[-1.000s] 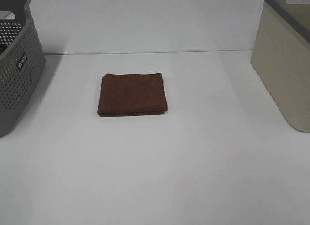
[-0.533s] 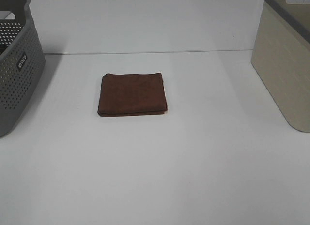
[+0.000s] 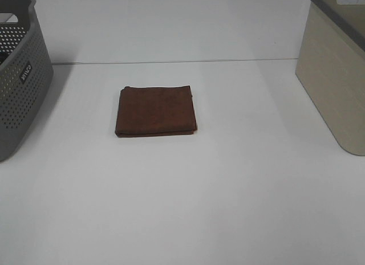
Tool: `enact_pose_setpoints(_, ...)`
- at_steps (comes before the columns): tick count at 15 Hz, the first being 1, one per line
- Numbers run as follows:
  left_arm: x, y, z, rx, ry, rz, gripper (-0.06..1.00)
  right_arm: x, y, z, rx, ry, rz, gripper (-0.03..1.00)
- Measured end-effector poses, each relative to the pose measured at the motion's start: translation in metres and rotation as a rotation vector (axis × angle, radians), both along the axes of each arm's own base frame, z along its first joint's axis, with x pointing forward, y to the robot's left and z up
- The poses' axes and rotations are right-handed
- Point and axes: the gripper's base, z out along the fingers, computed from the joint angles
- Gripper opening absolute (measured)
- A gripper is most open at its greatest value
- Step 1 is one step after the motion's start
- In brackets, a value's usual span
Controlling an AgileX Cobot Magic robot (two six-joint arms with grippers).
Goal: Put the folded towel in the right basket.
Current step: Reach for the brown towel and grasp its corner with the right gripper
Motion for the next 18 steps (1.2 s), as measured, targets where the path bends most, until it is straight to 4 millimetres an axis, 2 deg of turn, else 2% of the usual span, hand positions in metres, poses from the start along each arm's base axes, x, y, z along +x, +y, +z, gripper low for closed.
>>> enact_pose_setpoints(18, 0.0, 0.0, 0.0, 0.0, 0.0, 0.0, 0.97, 0.0, 0.0, 0.0, 0.0, 0.0, 0.0, 0.65)
